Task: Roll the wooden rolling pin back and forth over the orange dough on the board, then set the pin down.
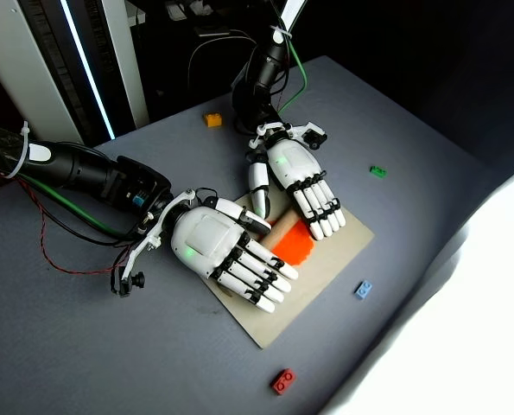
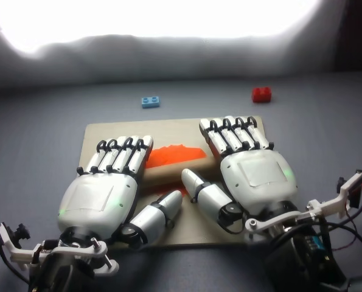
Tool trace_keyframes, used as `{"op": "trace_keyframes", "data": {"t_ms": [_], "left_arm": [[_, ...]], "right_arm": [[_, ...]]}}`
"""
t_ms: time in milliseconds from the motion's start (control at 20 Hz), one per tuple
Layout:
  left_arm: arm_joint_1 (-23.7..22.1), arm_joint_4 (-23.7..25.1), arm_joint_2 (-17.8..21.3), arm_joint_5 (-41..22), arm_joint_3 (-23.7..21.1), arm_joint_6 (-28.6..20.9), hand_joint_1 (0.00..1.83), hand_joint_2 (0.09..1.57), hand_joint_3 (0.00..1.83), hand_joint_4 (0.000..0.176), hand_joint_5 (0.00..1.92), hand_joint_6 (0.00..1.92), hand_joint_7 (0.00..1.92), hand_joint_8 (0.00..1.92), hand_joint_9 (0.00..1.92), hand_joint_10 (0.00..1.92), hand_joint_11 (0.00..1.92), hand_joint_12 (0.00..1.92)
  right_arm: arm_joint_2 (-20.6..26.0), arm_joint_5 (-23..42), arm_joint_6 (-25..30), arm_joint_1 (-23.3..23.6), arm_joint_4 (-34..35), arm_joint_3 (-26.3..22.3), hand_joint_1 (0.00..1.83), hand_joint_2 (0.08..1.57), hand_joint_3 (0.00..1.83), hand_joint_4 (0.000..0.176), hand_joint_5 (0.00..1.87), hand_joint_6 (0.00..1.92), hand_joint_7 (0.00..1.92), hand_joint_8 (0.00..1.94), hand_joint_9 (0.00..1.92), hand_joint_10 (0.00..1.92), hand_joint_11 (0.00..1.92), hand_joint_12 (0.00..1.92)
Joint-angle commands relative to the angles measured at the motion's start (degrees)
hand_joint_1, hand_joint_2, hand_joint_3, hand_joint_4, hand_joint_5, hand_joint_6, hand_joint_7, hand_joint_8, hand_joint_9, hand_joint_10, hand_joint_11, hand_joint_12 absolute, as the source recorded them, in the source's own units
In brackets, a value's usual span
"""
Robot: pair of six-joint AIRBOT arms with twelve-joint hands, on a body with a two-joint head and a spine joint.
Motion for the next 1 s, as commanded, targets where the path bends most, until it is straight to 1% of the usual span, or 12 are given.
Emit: {"op": "trace_keyframes", "data": {"t_ms": [0,50,100,150,200,300,350,400,550,650,700,950], "left_arm": [[-0.17,2.66,-0.12,-4.89,0.26,0.0,0.0,1.3,0.01,0.0,0.0,0.0,0.01,0.0,0.01,0.0,0.0,0.14],[-0.23,2.65,-0.12,-4.88,0.22,0.26,0.0,1.3,0.0,0.0,0.02,0.0,0.04,0.0,0.02,0.0,0.0,0.2],[-0.24,2.65,-0.13,-4.8,0.19,0.39,0.0,1.3,0.0,0.0,0.03,0.0,0.04,0.0,0.03,0.0,0.0,0.21],[-0.27,2.66,-0.13,-4.74,0.14,0.74,0.0,1.3,0.0,0.0,0.02,0.0,0.04,0.0,0.02,0.0,0.0,0.21],[-0.32,2.66,-0.15,-4.74,0.11,0.99,0.0,1.29,0.0,0.0,0.0,0.0,0.02,0.0,0.0,0.0,0.0,0.16],[-0.39,2.67,-0.15,-4.74,0.14,1.49,0.0,1.3,0.0,0.0,0.0,0.0,0.0,0.0,0.0,0.0,0.0,0.13],[-0.46,2.67,-0.15,-4.74,0.23,1.83,0.0,1.3,0.01,0.0,0.0,0.0,0.01,0.0,0.0,0.0,0.0,0.13],[-0.58,2.66,-0.15,-4.68,0.36,2.16,0.0,1.31,0.0,0.0,0.0,0.0,0.0,0.0,0.0,0.0,0.0,0.1],[-1.24,2.67,-0.31,-3.59,1.26,3.11,0.0,1.3,0.0,0.0,0.0,0.0,0.02,0.0,0.01,0.0,0.0,0.14],[-1.75,2.65,-0.38,-2.65,1.92,3.39,0.0,1.29,0.0,0.0,0.0,0.0,0.01,0.0,0.01,0.0,0.0,0.11],[-1.96,2.56,-0.39,-2.34,2.2,3.61,0.0,1.3,0.0,0.0,0.01,0.0,0.04,0.0,0.04,0.0,0.0,0.17],[-3.29,1.04,-0.59,-2.03,4.07,4.99,0.0,1.31,0.0,0.0,0.0,0.0,0.02,0.0,0.01,0.0,0.0,0.22]], "right_arm": [[0.2,4.94,-0.28,0.52,-1.86,0.78,0.0,1.39,0.01,0.0,0.15,0.02,0.12,0.0,0.09,0.0,0.0,0.44],[0.12,4.76,-0.24,0.71,-1.74,1.13,0.0,1.4,0.01,0.0,0.14,0.01,0.12,0.0,0.09,0.01,0.0,0.45],[0.06,4.61,-0.22,0.85,-1.58,1.34,0.0,1.4,0.01,0.0,0.14,0.01,0.12,0.0,0.1,0.01,0.0,0.41],[-0.05,4.45,-0.18,1.08,-1.28,1.63,0.0,1.4,0.01,0.0,0.13,0.01,0.11,0.01,0.09,0.0,0.0,0.31],[-0.12,4.23,-0.01,1.26,-1.07,1.97,0.0,1.39,0.0,0.0,0.12,0.01,0.09,0.0,0.06,0.01,0.0,0.17],[-0.18,3.69,0.23,1.47,-0.9,2.41,0.0,1.41,0.01,0.0,0.12,0.0,0.09,0.0,0.05,0.01,0.0,0.03],[-0.21,3.33,0.37,1.55,-0.85,2.64,0.0,1.41,0.01,0.0,0.11,0.0,0.09,0.0,0.04,0.01,0.0,0.01],[-0.23,2.96,0.42,1.62,-0.77,2.8,0.0,1.41,0.01,0.0,0.09,0.0,0.07,0.0,0.04,0.0,0.0,0.0],[-0.23,2.37,0.48,1.66,-0.69,3.09,0.0,1.41,0.01,0.0,0.1,0.01,0.09,0.01,0.05,0.01,0.02,0.01],[-0.23,2.33,0.47,1.67,-0.69,3.1,0.0,1.41,0.01,0.0,0.1,0.01,0.09,0.01,0.05,0.01,0.01,0.01],[-0.23,2.33,0.47,1.67,-0.69,3.1,0.0,1.41,0.01,0.0,0.1,0.01,0.09,0.01,0.05,0.01,0.02,0.01],[-0.23,2.17,0.46,1.73,-0.69,3.11,0.0,1.42,0.01,0.0,0.1,0.01,0.09,0.01,0.05,0.01,0.01,0.02]]}}
